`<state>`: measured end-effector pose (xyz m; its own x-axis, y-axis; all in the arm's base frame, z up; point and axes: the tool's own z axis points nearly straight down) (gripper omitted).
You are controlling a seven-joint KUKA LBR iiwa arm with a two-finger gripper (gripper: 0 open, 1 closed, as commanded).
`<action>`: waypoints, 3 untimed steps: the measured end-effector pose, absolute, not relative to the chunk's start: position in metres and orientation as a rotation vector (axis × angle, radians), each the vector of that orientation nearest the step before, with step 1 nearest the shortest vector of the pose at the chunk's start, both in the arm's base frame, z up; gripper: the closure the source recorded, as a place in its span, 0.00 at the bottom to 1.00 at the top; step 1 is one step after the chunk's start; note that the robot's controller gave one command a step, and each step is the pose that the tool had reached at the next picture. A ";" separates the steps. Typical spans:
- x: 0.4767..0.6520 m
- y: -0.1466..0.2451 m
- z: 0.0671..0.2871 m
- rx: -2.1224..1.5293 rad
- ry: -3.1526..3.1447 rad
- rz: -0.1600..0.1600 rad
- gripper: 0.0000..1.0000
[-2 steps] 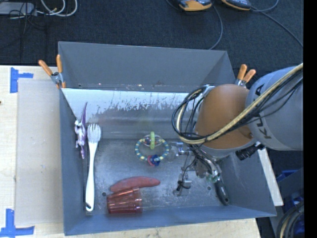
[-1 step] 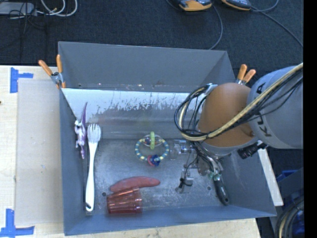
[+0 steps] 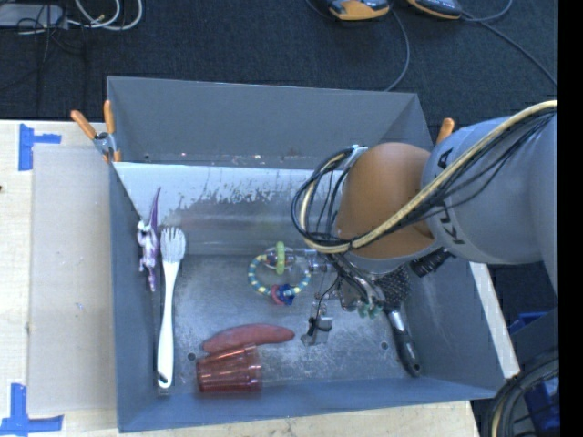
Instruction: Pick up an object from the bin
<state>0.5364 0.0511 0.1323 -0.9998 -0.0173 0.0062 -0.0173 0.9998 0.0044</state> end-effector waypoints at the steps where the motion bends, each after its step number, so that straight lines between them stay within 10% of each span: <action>1: 0.575 0.083 0.089 0.054 -3.140 -0.002 0.00; 3: 0.600 0.034 0.070 0.268 -3.130 -0.004 0.00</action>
Offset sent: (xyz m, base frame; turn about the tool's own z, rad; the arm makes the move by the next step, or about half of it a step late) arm 0.0458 0.0274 -0.0623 -0.0320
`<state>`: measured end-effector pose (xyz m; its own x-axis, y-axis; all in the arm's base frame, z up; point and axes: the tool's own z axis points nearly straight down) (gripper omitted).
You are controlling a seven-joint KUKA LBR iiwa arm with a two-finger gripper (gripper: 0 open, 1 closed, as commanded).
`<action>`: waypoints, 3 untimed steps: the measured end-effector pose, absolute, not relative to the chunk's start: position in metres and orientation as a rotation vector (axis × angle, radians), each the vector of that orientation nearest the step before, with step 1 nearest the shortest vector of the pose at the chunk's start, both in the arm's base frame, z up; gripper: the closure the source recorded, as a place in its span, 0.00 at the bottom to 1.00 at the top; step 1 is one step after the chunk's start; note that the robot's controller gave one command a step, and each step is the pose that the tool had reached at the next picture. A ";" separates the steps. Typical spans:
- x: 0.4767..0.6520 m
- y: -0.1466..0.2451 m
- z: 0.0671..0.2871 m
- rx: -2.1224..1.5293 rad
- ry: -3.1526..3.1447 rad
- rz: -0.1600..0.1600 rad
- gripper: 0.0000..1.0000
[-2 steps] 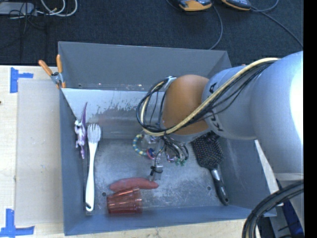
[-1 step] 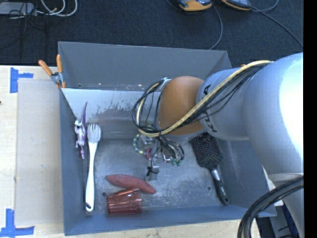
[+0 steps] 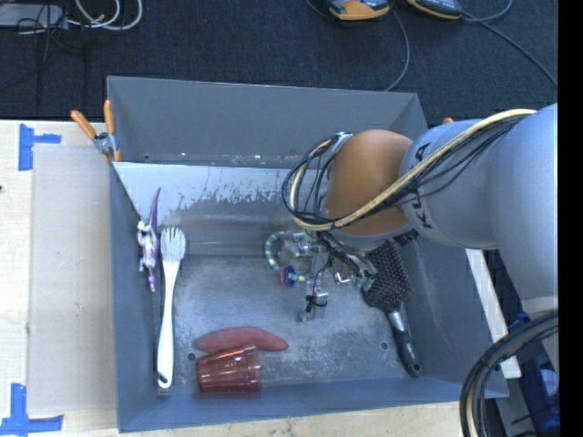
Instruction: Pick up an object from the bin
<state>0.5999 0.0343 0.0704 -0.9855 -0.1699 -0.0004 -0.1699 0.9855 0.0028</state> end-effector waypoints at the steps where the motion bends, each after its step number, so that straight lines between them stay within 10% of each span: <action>1: 0.599 0.026 0.076 0.387 3.123 0.006 1.00; 3: 0.600 0.006 0.118 0.468 3.122 0.006 1.00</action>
Offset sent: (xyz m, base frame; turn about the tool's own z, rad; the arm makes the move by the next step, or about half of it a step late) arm 0.0000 0.0000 0.0000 0.0000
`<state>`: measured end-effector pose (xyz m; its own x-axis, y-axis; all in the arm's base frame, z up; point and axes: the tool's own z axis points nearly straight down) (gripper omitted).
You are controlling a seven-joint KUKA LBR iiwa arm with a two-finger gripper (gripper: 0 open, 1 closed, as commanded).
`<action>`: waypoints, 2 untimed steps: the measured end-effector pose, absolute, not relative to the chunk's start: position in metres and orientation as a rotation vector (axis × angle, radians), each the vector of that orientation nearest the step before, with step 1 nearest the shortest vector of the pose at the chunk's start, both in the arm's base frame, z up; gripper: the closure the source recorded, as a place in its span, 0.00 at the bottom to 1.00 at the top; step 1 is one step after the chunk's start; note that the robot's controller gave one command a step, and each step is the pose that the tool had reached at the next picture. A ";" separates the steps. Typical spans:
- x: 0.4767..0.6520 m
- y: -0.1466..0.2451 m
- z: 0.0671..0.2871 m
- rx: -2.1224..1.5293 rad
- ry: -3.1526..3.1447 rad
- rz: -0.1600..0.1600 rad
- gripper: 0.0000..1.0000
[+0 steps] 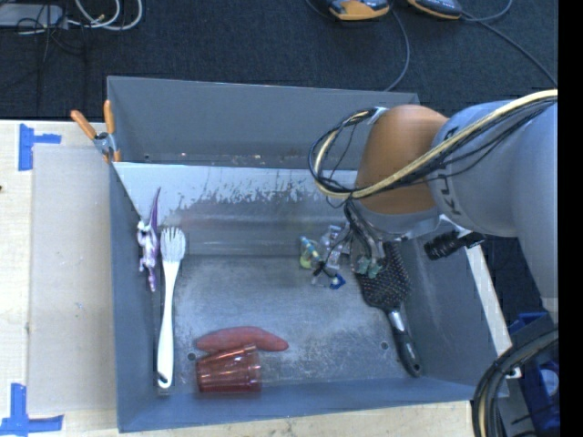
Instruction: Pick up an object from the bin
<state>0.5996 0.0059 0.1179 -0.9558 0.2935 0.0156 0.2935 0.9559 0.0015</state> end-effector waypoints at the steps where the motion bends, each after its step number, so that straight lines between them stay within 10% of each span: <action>1: 0.600 -0.022 0.151 -0.475 -3.102 -0.006 1.00; 2: 0.601 -0.001 0.182 -0.459 -3.092 -0.007 1.00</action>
Offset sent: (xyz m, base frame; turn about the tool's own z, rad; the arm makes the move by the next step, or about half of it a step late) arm 0.0026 -0.0035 0.0712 -0.0034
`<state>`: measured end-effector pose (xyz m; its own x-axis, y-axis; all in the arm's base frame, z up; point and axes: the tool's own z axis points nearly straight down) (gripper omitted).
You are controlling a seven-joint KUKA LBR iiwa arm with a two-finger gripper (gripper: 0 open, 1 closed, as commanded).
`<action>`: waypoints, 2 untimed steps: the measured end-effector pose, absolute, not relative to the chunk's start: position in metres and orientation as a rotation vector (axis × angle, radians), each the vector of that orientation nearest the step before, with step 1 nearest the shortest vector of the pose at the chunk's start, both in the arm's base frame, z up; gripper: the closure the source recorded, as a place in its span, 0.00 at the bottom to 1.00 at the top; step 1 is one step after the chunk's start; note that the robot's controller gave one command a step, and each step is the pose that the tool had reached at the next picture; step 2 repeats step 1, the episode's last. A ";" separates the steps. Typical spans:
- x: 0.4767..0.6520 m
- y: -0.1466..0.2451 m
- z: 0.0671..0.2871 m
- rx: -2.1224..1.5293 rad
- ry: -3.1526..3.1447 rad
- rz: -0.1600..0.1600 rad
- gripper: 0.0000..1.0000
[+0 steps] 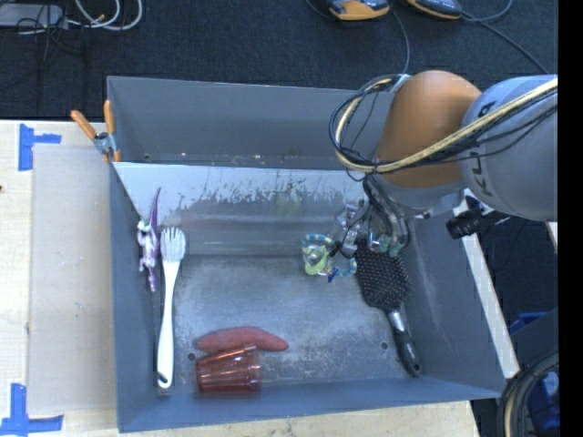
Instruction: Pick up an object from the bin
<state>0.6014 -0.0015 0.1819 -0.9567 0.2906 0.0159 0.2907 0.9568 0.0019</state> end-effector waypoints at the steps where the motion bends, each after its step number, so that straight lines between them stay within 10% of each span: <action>1: 0.585 -0.004 0.231 -0.443 -3.098 -0.006 1.00; 2: 0.585 -0.004 0.231 -0.443 -3.098 -0.006 1.00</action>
Offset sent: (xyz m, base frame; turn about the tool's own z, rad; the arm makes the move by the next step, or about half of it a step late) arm -0.0249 0.0119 0.0206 -0.0046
